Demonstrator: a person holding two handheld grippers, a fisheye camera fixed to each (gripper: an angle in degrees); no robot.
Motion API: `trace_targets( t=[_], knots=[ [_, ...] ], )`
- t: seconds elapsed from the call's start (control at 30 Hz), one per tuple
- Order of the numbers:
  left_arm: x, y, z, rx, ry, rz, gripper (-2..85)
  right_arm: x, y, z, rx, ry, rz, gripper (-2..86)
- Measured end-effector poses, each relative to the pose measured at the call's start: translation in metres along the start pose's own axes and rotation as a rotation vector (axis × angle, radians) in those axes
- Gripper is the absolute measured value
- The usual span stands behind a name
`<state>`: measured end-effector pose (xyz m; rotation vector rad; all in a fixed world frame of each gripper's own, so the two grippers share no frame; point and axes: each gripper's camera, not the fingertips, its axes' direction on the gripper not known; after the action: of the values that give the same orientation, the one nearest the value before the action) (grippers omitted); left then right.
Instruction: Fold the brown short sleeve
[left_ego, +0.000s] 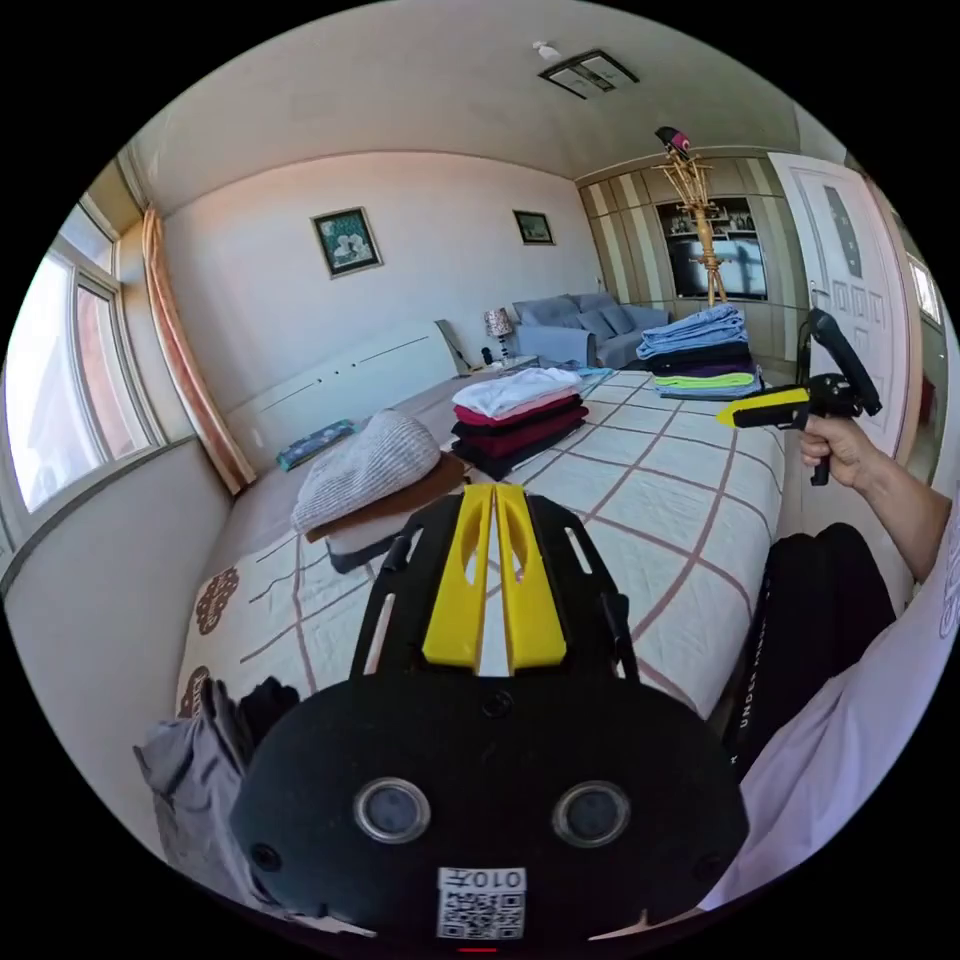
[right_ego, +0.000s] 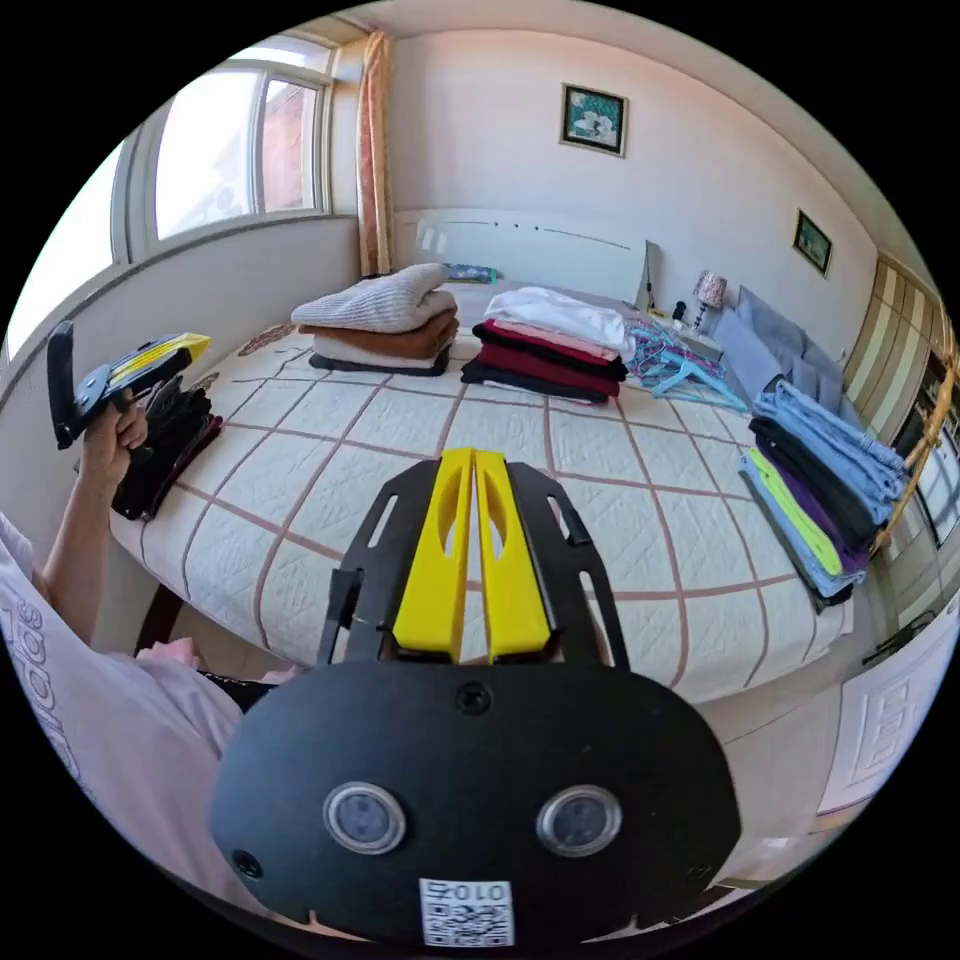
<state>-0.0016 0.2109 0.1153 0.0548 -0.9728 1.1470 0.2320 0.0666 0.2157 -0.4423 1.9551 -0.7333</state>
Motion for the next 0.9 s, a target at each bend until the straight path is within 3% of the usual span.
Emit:
trace_targets(
  t=[0.13, 0.23, 0.37, 0.47, 0.6, 0.73, 0.9],
  knots=[
    [-0.017, 0.044, -0.097, 0.111, -0.2, -0.069, 1.0, -0.044, 0.026, -0.064, 0.246, -0.015, -0.027, 2.0],
    [-0.045, 0.077, -0.146, 0.266, -0.227, -0.211, 2.6, -0.07, 0.051, -0.088, 0.377, -0.116, -0.066, 3.6],
    [-0.073, 0.104, -0.181, 0.34, -0.216, -0.287, 2.6, -0.11, 0.084, -0.098, 0.487, -0.245, -0.19, 5.7],
    [-0.084, 0.117, -0.199, 0.277, -0.354, -0.245, 2.1, -0.139, 0.107, -0.106, 0.514, -0.197, -0.31, 3.5],
    [-0.106, 0.136, -0.196, 0.035, -0.583, -0.262, 7.1, -0.156, 0.131, -0.109, 0.525, -0.108, -0.3, 3.5],
    [-0.13, 0.154, -0.173, -0.187, -0.525, -0.31, 14.9, -0.146, 0.159, -0.106, 0.566, -0.171, -0.172, 9.3],
    [-0.127, 0.158, -0.143, -0.261, -0.496, -0.288, 16.0, -0.132, 0.187, -0.093, 0.607, -0.401, -0.166, 11.9]
  ],
)
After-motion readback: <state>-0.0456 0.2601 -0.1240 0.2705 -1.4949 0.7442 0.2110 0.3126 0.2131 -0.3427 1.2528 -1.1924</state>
